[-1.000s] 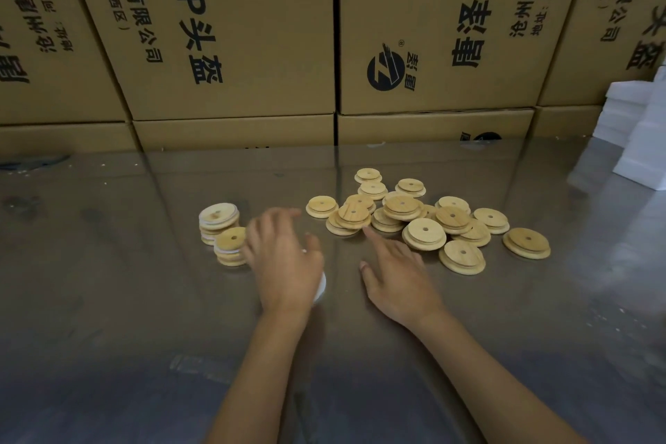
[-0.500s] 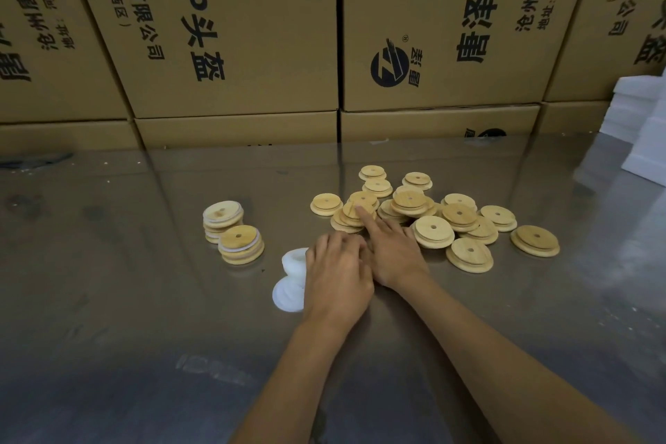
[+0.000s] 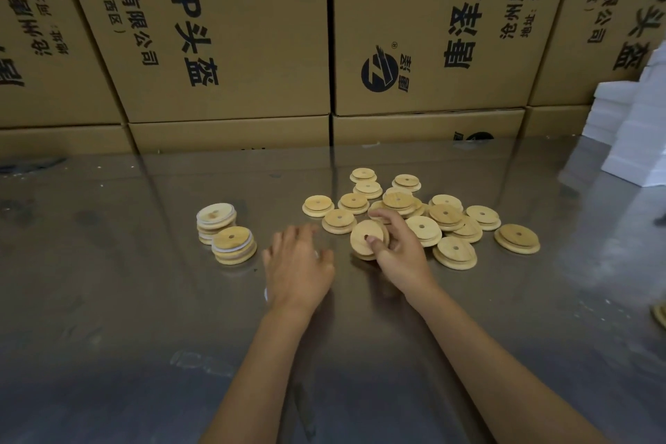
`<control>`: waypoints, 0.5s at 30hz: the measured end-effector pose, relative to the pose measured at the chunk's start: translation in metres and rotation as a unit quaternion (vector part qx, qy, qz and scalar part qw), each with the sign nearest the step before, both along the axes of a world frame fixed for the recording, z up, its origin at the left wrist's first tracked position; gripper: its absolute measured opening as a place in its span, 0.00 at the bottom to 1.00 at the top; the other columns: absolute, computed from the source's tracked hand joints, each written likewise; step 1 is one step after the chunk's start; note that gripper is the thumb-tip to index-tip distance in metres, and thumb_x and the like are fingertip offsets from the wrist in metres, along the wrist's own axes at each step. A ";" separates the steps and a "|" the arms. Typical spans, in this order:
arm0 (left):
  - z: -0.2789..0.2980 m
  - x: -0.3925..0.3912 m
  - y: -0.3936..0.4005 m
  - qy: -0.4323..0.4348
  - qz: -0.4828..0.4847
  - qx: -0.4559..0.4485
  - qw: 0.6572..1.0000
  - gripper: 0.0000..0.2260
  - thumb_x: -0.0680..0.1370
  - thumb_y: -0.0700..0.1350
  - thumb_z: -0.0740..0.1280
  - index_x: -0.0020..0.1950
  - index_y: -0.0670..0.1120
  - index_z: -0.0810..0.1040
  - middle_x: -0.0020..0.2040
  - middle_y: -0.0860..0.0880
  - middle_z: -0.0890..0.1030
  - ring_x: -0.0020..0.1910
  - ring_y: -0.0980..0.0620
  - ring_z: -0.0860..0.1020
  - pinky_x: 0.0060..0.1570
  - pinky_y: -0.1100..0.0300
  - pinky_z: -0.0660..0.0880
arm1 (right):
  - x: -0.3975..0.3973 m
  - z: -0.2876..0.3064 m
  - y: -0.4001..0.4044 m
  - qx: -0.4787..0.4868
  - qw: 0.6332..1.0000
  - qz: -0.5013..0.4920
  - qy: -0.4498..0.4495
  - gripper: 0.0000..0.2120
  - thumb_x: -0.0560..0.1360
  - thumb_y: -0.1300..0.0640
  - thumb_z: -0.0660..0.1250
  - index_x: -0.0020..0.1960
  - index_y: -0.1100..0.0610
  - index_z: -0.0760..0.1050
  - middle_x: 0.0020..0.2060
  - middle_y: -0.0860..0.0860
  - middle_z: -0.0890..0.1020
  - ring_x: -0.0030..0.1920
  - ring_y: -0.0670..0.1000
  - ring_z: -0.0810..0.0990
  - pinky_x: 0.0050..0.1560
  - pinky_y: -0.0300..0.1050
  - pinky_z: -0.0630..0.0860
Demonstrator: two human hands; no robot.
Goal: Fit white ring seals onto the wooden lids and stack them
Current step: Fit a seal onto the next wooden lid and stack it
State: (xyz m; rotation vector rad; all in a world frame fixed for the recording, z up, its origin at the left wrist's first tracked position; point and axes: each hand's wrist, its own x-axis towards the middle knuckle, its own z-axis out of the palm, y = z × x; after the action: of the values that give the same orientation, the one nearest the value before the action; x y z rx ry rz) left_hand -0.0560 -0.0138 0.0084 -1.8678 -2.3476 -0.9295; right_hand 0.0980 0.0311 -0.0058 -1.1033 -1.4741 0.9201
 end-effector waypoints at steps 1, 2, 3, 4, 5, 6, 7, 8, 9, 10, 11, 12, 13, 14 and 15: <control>0.000 -0.004 0.001 -0.002 0.015 -0.025 1.000 0.18 0.77 0.50 0.62 0.67 0.51 0.72 0.65 0.49 0.74 0.66 0.47 0.66 0.63 0.51 0.62 | 0.002 0.000 -0.003 -0.016 1.000 0.014 0.023 0.21 0.77 0.70 0.66 0.65 0.52 0.74 0.58 0.49 0.81 0.60 0.47 0.79 0.63 0.38 0.73; -0.001 -0.008 0.001 -0.008 0.024 -0.051 0.998 0.19 0.78 0.51 0.61 0.68 0.50 0.72 0.65 0.48 0.73 0.67 0.46 0.66 0.63 0.50 0.62 | 0.003 0.000 -0.006 -0.032 0.999 0.024 0.035 0.22 0.77 0.70 0.66 0.67 0.53 0.73 0.60 0.49 0.80 0.60 0.46 0.80 0.63 0.36 0.74; -0.001 -0.012 0.002 -0.018 0.028 -0.071 0.997 0.19 0.78 0.53 0.61 0.68 0.49 0.73 0.66 0.47 0.73 0.67 0.45 0.66 0.64 0.50 0.62 | 0.004 0.000 -0.008 -0.045 0.998 0.029 0.041 0.20 0.77 0.69 0.66 0.66 0.54 0.73 0.60 0.49 0.80 0.60 0.45 0.80 0.61 0.33 0.74; -0.001 -0.016 0.004 -0.035 0.027 -0.083 0.996 0.19 0.79 0.53 0.61 0.67 0.48 0.74 0.66 0.47 0.74 0.68 0.44 0.67 0.64 0.50 0.63 | 0.005 0.000 -0.009 -0.055 0.997 0.030 0.037 0.18 0.78 0.68 0.66 0.64 0.54 0.73 0.59 0.49 0.80 0.59 0.44 0.80 0.58 0.30 0.74; -0.002 -0.020 0.005 -0.056 0.024 -0.087 0.994 0.18 0.79 0.54 0.61 0.66 0.48 0.76 0.66 0.46 0.75 0.67 0.44 0.68 0.65 0.50 0.64 | 0.005 0.000 -0.010 -0.062 0.997 0.030 0.031 0.16 0.78 0.67 0.67 0.61 0.52 0.73 0.58 0.48 0.80 0.57 0.42 0.79 0.54 0.28 0.74; -0.001 -0.024 0.006 -0.077 0.020 -0.085 0.993 0.17 0.79 0.53 0.61 0.64 0.48 0.78 0.65 0.46 0.76 0.66 0.43 0.70 0.65 0.50 0.66 | 0.006 0.001 -0.010 -0.068 0.997 0.031 0.023 0.15 0.78 0.66 0.67 0.60 0.51 0.73 0.57 0.48 0.80 0.55 0.42 0.79 0.52 0.27 0.74; 0.000 -0.027 0.007 -0.098 0.016 -0.080 0.992 0.15 0.79 0.51 0.61 0.61 0.47 0.80 0.63 0.44 0.78 0.65 0.41 0.71 0.63 0.50 0.68 | 0.006 0.002 -0.010 -0.075 0.996 0.033 0.019 0.14 0.78 0.66 0.67 0.59 0.50 0.73 0.56 0.48 0.80 0.55 0.42 0.79 0.51 0.28 0.74; 0.001 -0.030 0.007 -0.117 0.015 -0.072 0.990 0.14 0.79 0.48 0.61 0.56 0.44 0.81 0.59 0.42 0.79 0.62 0.39 0.72 0.61 0.50 0.70 | 0.006 0.003 -0.009 -0.083 0.996 0.036 0.019 0.14 0.79 0.66 0.66 0.59 0.50 0.73 0.56 0.48 0.80 0.56 0.43 0.79 0.51 0.28 0.74; 0.002 -0.033 0.007 -0.133 0.018 -0.063 0.989 0.12 0.78 0.45 0.60 0.51 0.41 0.80 0.55 0.39 0.80 0.60 0.37 0.73 0.57 0.50 0.71 | 0.006 0.003 -0.009 -0.088 0.995 0.039 0.021 0.14 0.79 0.66 0.66 0.59 0.51 0.72 0.57 0.48 0.81 0.57 0.44 0.79 0.52 0.29 0.74; 0.003 -0.035 0.006 -0.149 0.023 -0.055 0.987 0.10 0.77 0.42 0.60 0.48 0.39 0.79 0.53 0.37 0.80 0.58 0.36 0.74 0.54 0.50 0.70 | 0.007 0.003 -0.009 -0.090 0.995 0.041 0.023 0.14 0.79 0.66 0.66 0.60 0.52 0.72 0.57 0.49 0.81 0.58 0.45 0.79 0.53 0.30 0.74; 0.004 -0.037 0.005 -0.164 0.027 -0.048 0.985 0.09 0.76 0.39 0.61 0.50 0.37 0.79 0.53 0.36 0.80 0.58 0.36 0.74 0.54 0.50 0.71 | 0.007 0.002 -0.009 -0.089 0.995 0.042 0.025 0.14 0.78 0.66 0.66 0.61 0.53 0.72 0.58 0.49 0.81 0.59 0.46 0.80 0.55 0.31 0.74; 0.004 -0.039 0.004 -0.182 0.028 -0.043 0.982 0.11 0.75 0.37 0.62 0.54 0.37 0.79 0.55 0.37 0.81 0.59 0.37 0.75 0.55 0.51 0.71 | 0.007 0.001 -0.010 -0.090 0.995 0.041 0.026 0.14 0.78 0.66 0.67 0.61 0.54 0.73 0.58 0.49 0.82 0.59 0.46 0.80 0.55 0.32 0.74; 0.005 -0.040 0.003 -0.202 0.030 -0.040 0.978 0.14 0.75 0.37 0.63 0.59 0.39 0.80 0.57 0.40 0.81 0.60 0.41 0.76 0.57 0.54 0.71 | 0.008 0.000 -0.011 -0.090 0.995 0.041 0.030 0.14 0.78 0.66 0.67 0.61 0.53 0.73 0.58 0.49 0.82 0.58 0.45 0.80 0.54 0.32 0.75; 0.006 -0.040 0.002 -0.220 0.033 -0.033 0.974 0.16 0.74 0.37 0.64 0.61 0.42 0.79 0.58 0.44 0.81 0.61 0.44 0.76 0.58 0.56 0.70 | 0.008 -0.001 -0.011 -0.092 0.994 0.042 0.037 0.14 0.78 0.66 0.67 0.60 0.53 0.74 0.57 0.49 0.82 0.56 0.43 0.81 0.52 0.31 0.75; 0.007 -0.040 0.001 -0.232 0.035 -0.022 0.972 0.17 0.74 0.37 0.65 0.62 0.44 0.79 0.58 0.46 0.82 0.61 0.46 0.77 0.57 0.58 0.70 | 0.008 -0.001 -0.011 -0.094 0.993 0.042 0.048 0.14 0.78 0.66 0.68 0.60 0.53 0.74 0.57 0.49 0.82 0.55 0.42 0.81 0.51 0.31 0.76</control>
State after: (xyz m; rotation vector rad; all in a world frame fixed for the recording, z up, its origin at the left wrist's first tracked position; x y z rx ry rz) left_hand -0.0962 -0.0129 0.0155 -1.7136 -2.6757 -1.4523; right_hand 0.1061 0.0197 -0.0065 -1.1231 -1.3855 1.1757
